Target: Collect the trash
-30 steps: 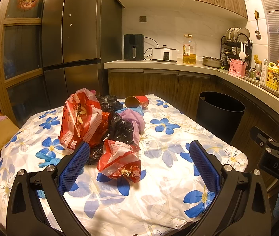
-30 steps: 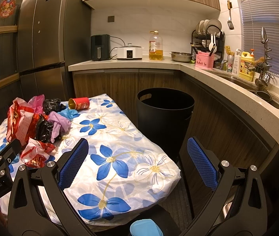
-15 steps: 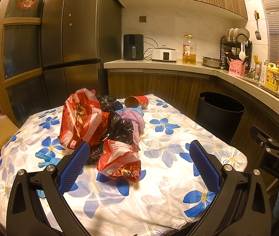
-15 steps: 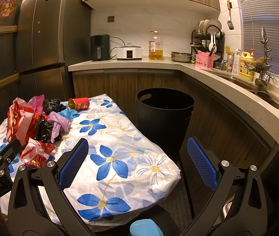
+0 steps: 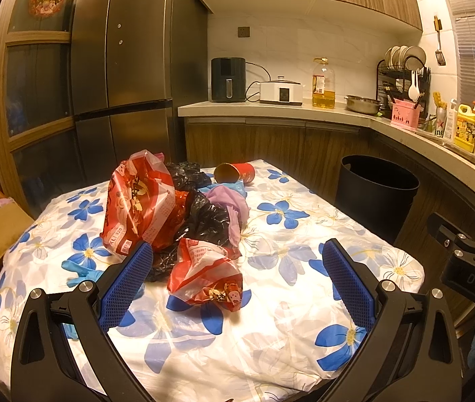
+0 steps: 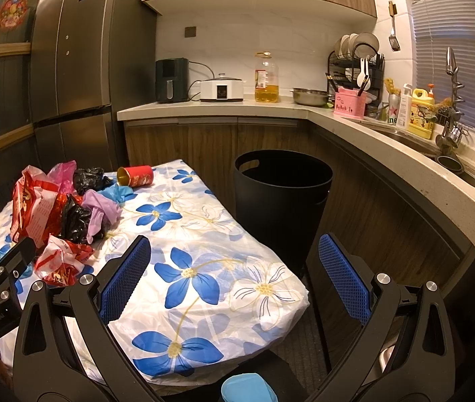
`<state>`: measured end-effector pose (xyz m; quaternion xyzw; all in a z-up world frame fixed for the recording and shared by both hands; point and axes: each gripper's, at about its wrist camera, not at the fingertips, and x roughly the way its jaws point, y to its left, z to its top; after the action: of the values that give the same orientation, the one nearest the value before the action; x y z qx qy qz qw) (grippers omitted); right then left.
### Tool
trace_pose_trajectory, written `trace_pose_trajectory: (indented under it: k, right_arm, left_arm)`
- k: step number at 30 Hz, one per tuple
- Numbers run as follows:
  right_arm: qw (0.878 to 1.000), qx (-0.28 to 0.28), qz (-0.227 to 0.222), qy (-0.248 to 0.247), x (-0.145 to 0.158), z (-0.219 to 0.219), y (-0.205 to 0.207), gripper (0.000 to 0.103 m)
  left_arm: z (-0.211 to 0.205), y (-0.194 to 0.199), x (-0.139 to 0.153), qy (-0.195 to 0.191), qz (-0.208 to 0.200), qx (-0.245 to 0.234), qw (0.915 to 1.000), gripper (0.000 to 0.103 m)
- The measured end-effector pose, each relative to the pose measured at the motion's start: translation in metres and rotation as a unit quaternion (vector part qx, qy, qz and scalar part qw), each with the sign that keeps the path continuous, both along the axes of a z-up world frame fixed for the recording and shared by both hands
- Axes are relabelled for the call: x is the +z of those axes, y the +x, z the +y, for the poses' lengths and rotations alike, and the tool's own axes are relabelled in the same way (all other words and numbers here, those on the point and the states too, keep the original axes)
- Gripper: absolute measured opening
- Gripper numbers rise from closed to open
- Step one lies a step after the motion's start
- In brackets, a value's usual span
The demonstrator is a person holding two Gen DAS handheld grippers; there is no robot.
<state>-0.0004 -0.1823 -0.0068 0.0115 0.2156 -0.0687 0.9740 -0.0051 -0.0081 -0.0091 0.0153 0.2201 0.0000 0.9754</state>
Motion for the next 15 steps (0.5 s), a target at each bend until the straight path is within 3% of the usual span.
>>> trace_pose_trajectory:
  k: [9, 15]
  right_arm:
    - [1.0, 0.004, 0.0, 0.001, -0.004, 0.003, 0.006, 0.099]
    - [1.0, 0.023, -0.003, 0.007, -0.006, 0.007, 0.015, 0.099]
  left_arm:
    - [0.003, 0.003, 0.001, -0.015, 0.0, -0.006, 0.9999, 0.098]
    - [0.016, -0.004, -0.001, -0.024, -0.02, 0.003, 0.9995, 0.098]
